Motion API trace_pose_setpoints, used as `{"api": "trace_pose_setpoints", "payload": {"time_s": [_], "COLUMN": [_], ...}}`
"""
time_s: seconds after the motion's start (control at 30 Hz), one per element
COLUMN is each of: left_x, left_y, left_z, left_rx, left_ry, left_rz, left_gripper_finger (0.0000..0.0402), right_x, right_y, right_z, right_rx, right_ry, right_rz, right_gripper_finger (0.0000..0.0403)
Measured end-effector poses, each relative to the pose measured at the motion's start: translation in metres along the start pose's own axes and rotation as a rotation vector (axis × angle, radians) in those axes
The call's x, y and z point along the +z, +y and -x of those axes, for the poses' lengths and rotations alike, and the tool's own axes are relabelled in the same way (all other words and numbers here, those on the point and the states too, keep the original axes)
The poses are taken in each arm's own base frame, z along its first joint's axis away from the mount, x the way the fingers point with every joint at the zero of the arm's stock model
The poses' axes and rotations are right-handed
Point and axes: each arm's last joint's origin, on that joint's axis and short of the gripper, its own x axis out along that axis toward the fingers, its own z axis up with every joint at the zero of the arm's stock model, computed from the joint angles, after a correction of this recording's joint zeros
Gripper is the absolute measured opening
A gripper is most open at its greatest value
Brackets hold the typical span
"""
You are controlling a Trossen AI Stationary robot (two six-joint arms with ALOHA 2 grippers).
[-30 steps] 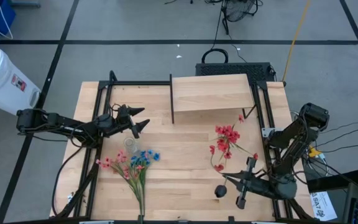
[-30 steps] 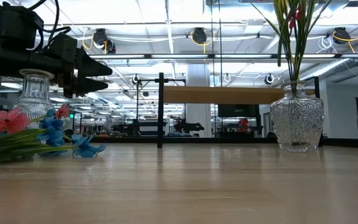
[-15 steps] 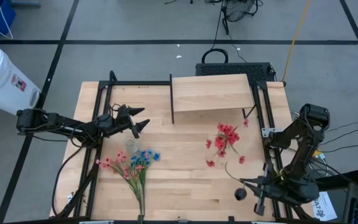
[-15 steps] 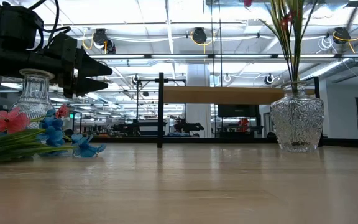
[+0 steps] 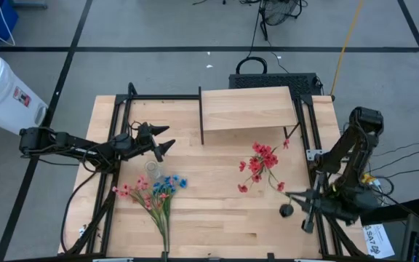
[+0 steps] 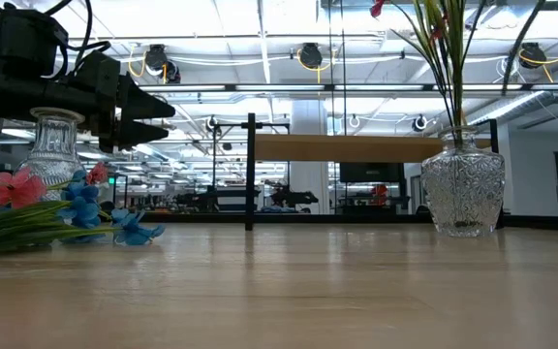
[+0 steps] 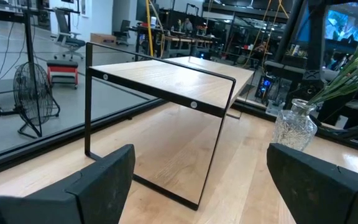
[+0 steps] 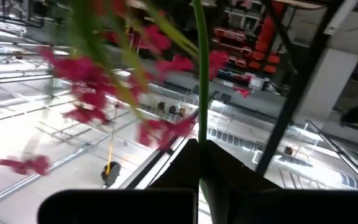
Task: Pick and place flowers into a vace then onto a shelf
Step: Put the black tulip into the right transparent vase
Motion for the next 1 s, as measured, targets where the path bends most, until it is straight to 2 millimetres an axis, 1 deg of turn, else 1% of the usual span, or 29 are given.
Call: {"api": "trace_pose_setpoints", "payload": {"time_s": [0.1,0.23,0.33,0.43,0.6,0.9,1.0], "left_x": [0.0,0.0,0.0,0.0,0.0,0.0,0.0], "left_y": [0.0,0.0,0.0,0.0,0.0,0.0,0.0], "left_z": [0.0,0.0,0.0,0.0,0.0,0.0,0.0], "left_rx": [0.0,0.0,0.0,0.0,0.0,0.0,0.0], "left_ry": [0.0,0.0,0.0,0.0,0.0,0.0,0.0], "left_rz": [0.0,0.0,0.0,0.0,0.0,0.0,0.0], "left_gripper_finger": [0.0365,0.0365,0.0365,0.0365,0.0365,0.0365,0.0365], "right_x": [0.01,0.019,0.021,0.018,0.012,0.008,0.008], "right_y": [0.022,0.045,0.059,0.071,0.086,0.101,0.102], "right_z": [0.0,-0.002,-0.002,-0.004,-0.007,-0.015,-0.018], "right_rx": [0.003,0.011,0.011,0.023,0.051,0.116,0.139], "right_ry": [-0.001,-0.002,-0.003,-0.005,-0.011,-0.021,-0.018], "right_rz": [-0.001,-0.016,0.003,0.034,0.016,-0.036,-0.113], "right_gripper_finger": [0.0,0.0,0.0,0.0,0.0,0.0,0.0]}}
